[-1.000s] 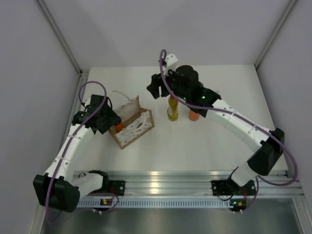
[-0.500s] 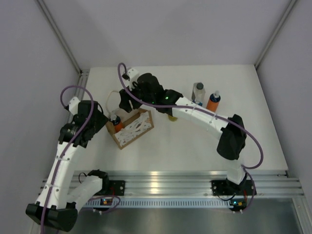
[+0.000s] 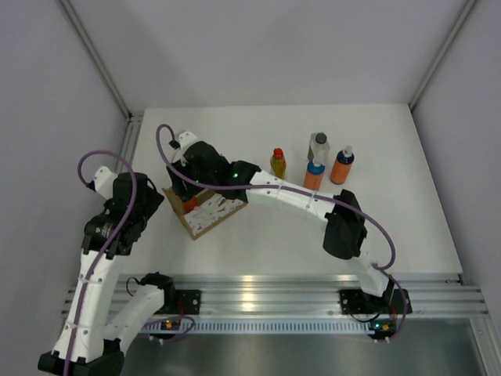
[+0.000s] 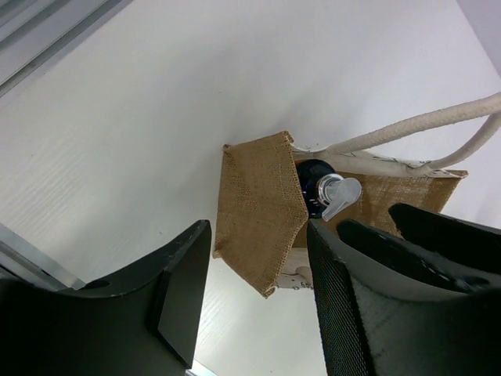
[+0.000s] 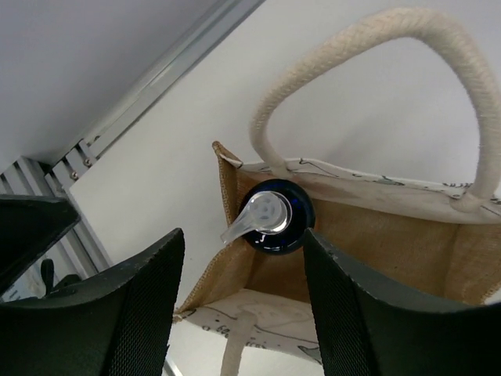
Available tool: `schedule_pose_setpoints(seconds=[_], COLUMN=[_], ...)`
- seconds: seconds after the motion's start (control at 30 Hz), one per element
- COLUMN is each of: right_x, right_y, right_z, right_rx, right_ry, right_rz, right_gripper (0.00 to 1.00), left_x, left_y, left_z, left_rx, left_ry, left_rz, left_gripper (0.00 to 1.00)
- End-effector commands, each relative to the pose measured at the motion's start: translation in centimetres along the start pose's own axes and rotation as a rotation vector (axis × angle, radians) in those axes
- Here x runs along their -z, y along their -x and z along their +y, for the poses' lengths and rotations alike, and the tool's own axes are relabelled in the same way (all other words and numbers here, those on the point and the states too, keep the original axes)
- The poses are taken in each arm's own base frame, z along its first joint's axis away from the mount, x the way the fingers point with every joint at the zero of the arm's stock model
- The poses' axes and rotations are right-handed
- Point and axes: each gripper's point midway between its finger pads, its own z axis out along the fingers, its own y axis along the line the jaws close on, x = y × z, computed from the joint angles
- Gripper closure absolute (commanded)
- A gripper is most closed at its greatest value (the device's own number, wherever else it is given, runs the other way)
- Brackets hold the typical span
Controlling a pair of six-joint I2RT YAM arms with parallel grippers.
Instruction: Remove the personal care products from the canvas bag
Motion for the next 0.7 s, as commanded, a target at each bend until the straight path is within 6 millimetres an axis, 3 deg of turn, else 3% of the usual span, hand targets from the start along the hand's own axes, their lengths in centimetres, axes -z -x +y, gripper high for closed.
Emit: schedule_pose_setpoints(seconds=[0.0, 0.07, 0.3, 0.57, 0.67], right_x=[-0.7, -0.9, -2.1, -2.6, -2.6], right_y=[0.7, 1.5, -0.3, -0.4, -0.3], right_z=[-0.1, 0.1, -0.3, -0.4, -0.1], right_rx=[-0.020, -0.012, 0.048, 0.093, 0.106], right_ry=[-0.071, -0.073, -0.125, -0.123, -0.108], right_rz=[-0.020, -0.032, 0.008, 0.008, 0.007], right_gripper=[0.41, 0.41, 0.43, 0.66, 0.68], left_x=[1.2, 1.2, 1.2, 1.1, 1.1], left_y=[1.3, 1.1, 0.3, -0.6, -0.8], left_z=[0.5, 0.7, 0.8, 0.6, 0.6], left_rx=[0.036, 0.035, 0.018, -0.001, -0.008], left_ry=[0.000, -0.001, -0.007, -0.022, -0.027], left_rz=[-0.049, -0.045, -0.012, 0.028, 0.036], left_gripper=[0.43, 0.43, 0.42, 0.42, 0.41])
